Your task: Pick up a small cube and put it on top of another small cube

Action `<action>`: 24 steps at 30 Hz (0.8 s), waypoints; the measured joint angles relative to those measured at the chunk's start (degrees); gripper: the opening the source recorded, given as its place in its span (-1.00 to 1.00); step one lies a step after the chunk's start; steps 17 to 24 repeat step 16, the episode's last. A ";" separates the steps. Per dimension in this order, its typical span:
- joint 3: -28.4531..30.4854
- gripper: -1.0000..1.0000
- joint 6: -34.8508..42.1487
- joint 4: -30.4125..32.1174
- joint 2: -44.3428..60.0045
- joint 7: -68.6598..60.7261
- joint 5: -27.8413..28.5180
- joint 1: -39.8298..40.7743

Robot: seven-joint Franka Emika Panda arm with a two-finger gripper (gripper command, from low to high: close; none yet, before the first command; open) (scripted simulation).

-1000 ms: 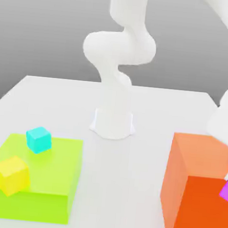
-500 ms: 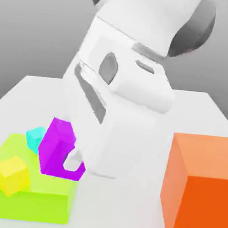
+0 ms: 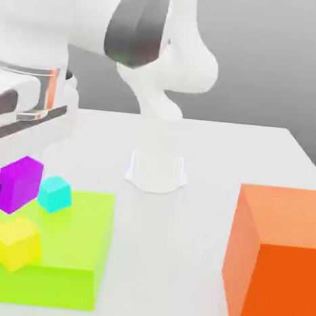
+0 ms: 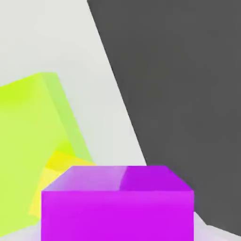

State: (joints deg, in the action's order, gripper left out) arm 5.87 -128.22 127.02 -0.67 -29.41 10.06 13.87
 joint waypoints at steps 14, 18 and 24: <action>1.63 1.00 -11.35 9.25 4.12 4.85 -10.97 4.50; 1.63 1.00 -11.35 9.25 4.12 4.85 -10.97 4.50; 1.63 1.00 -11.35 9.25 4.12 4.85 -10.97 4.50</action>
